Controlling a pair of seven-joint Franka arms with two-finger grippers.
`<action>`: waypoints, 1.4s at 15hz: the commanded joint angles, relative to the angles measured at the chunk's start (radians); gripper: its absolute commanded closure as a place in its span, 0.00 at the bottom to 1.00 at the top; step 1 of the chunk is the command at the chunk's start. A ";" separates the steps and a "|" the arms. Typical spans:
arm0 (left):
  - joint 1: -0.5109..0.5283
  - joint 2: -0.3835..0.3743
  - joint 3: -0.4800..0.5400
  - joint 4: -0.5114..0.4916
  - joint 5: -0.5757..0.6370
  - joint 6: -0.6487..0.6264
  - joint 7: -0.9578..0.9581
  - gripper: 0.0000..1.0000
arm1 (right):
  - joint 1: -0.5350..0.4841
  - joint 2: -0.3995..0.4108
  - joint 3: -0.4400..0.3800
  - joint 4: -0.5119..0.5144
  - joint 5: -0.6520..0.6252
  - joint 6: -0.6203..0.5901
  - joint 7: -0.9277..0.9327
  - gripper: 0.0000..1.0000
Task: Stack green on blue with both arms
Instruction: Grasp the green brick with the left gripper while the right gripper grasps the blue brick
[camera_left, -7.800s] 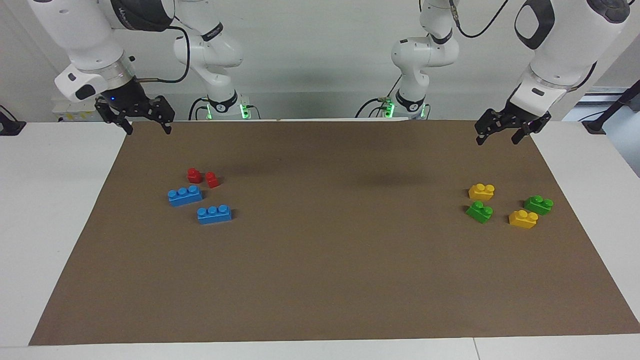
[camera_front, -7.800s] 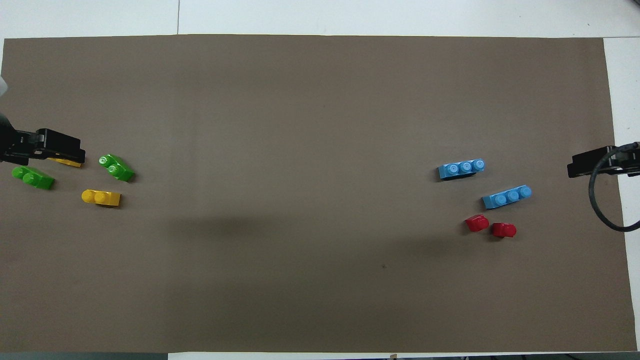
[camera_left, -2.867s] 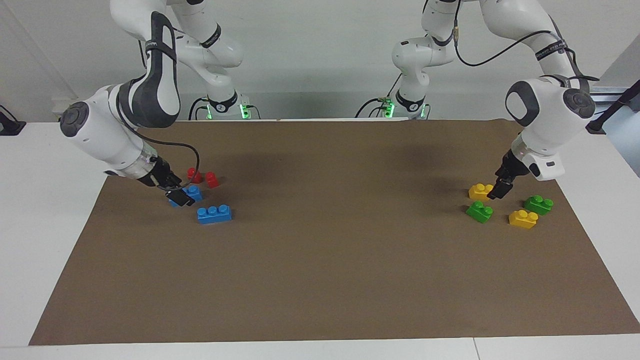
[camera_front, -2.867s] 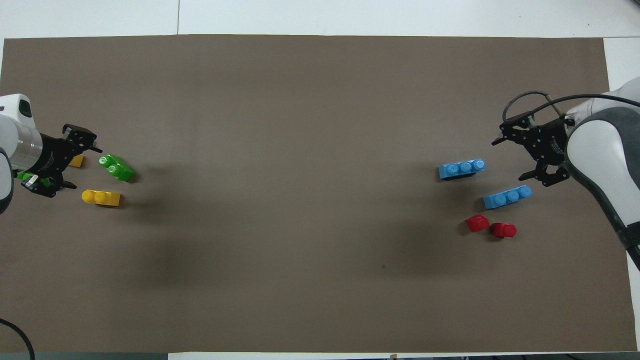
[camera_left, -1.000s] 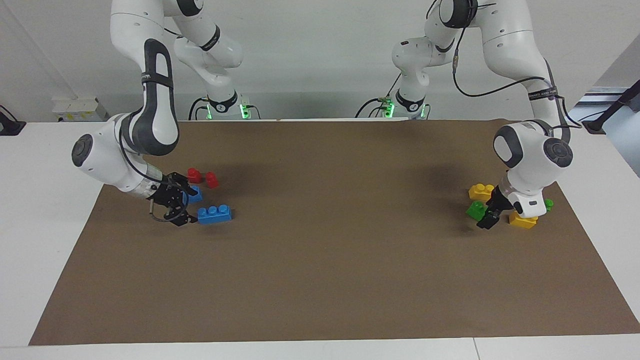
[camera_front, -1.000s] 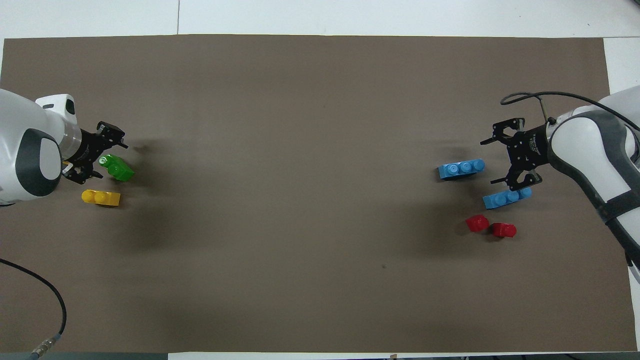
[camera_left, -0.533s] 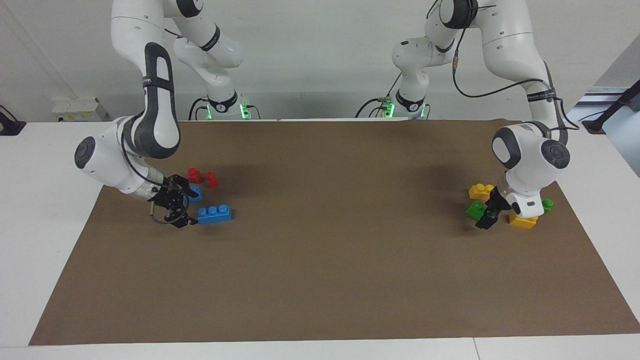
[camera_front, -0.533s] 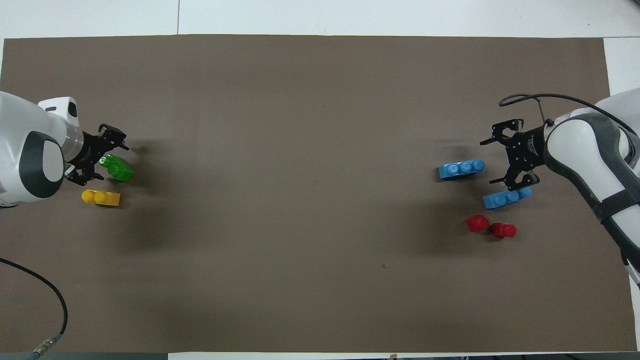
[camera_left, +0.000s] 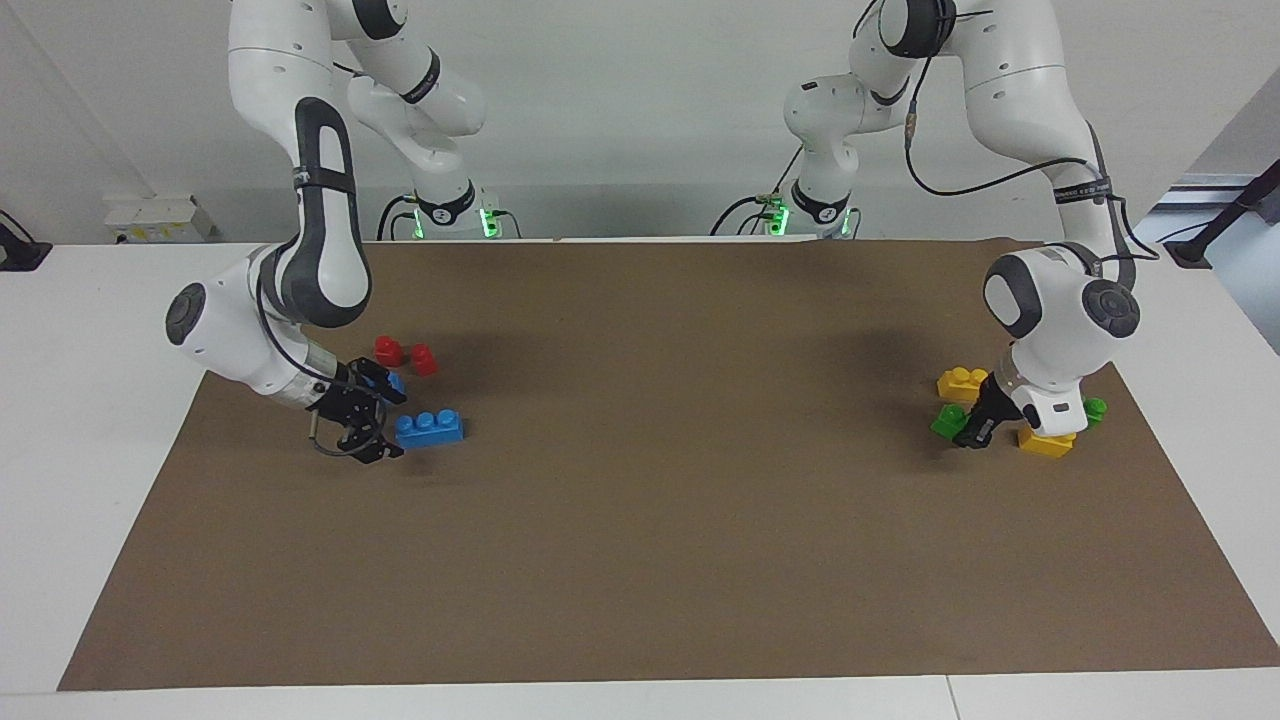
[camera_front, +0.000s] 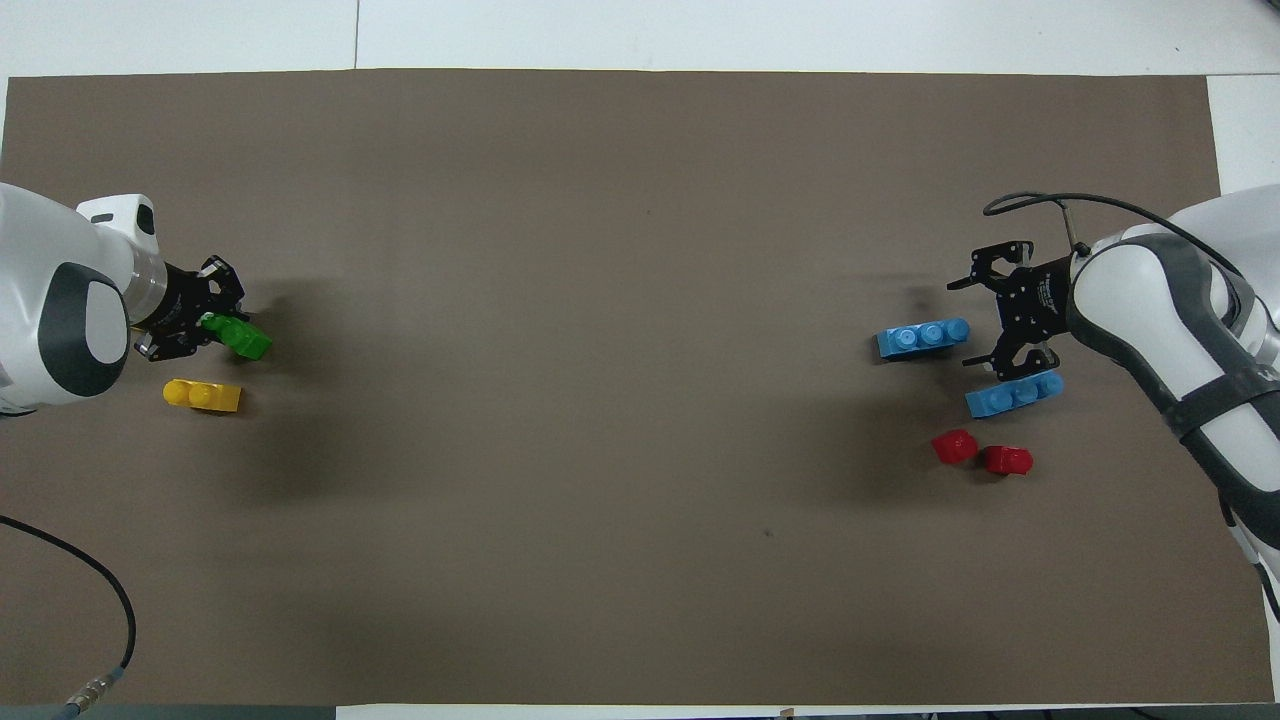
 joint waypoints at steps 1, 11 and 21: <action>0.007 -0.005 -0.001 -0.010 0.003 0.021 0.022 1.00 | -0.002 -0.005 0.005 -0.015 0.025 0.027 -0.005 0.00; -0.009 -0.023 -0.011 0.013 -0.011 0.021 -0.132 1.00 | -0.002 -0.013 0.005 -0.055 0.025 0.050 -0.076 0.19; -0.134 -0.151 -0.014 0.007 -0.070 0.004 -0.628 1.00 | -0.002 -0.013 0.004 -0.053 0.025 0.050 -0.082 1.00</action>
